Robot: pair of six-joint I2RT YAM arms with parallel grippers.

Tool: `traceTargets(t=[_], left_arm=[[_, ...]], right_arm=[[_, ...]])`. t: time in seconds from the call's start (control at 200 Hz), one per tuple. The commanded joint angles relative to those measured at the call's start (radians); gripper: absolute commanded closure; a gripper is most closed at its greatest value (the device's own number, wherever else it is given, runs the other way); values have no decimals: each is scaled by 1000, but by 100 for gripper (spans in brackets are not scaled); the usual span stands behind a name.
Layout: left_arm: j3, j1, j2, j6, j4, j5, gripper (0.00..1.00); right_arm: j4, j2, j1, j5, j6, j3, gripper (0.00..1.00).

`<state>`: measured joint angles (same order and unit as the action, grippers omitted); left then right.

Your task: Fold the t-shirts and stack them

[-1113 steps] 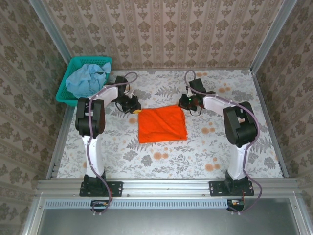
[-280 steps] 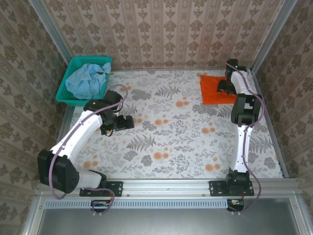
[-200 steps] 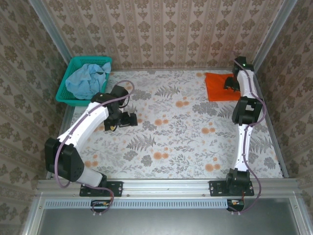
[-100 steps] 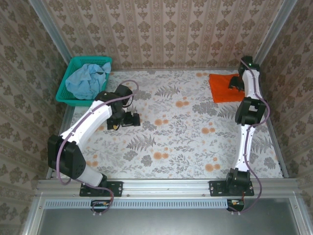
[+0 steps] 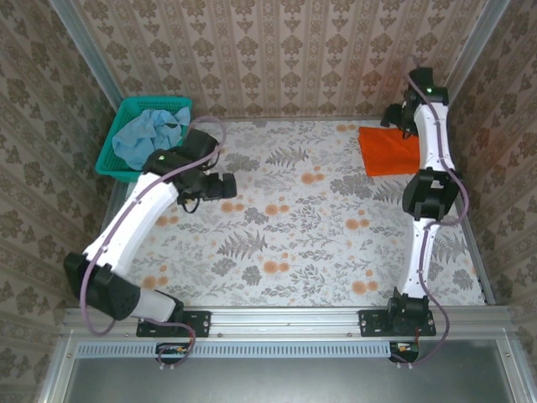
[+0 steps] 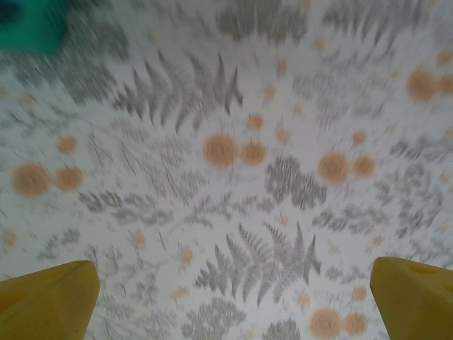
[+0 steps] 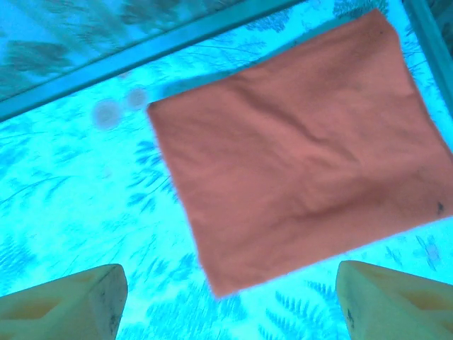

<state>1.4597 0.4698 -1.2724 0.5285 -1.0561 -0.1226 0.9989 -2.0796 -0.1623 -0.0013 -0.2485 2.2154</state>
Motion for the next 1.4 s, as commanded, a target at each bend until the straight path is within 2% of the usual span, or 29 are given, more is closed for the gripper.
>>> traceTargets(t=[0.0,0.085,0.11,0.23,0.31,0.365,0.47,0.59,0.645,0.695,0.83,0.96,1.105,1.26,1.395], left_arm=[[-76,-70,165,-72,185,-127,0],[-187,-157,284,-106,335,-130,0],[-217,-191,315,-116,369,-122,0],[-341,-323,393,-198,472,-117,0],[-473,-371,444,-327,590,-137,0],[-556,-408,469,-362,636,-173,0],[-682,-535,469,-366,690,-83,0],[-855,-596,475,-367,838,-46,0],[-921,-630,469,-357,925,-8,0],[-959,-649,445,-365,989,30,0],[-1017,-648,342,-412,1110,43,0],[-1091,-647,268,-451,1249,66,0],[-1101,-621,188,-490,1334,177,0],[-1059,-587,91,-517,1389,155,0],[-1032,-568,-11,-494,1522,153,0]], right_arm=[[-360,350,-18,-48,-119,-449,13],[-638,609,-18,-8,-155,-801,6],[-711,672,-19,-2,-165,-899,1],[-923,920,-11,45,-189,-1266,0],[-956,1034,39,136,-116,-1433,1],[-925,1088,82,229,-85,-1509,1],[-872,1182,139,395,-70,-1627,0],[-949,1306,190,445,-11,-1793,0],[-1015,1335,205,407,32,-1861,0],[-1067,1331,216,362,61,-1902,1],[-1210,1224,219,319,39,-1953,0],[-1311,1128,219,283,54,-1939,1],[-1482,995,219,275,98,-1919,1],[-1609,848,219,230,125,-1869,1],[-1709,759,221,210,169,-1840,0]])
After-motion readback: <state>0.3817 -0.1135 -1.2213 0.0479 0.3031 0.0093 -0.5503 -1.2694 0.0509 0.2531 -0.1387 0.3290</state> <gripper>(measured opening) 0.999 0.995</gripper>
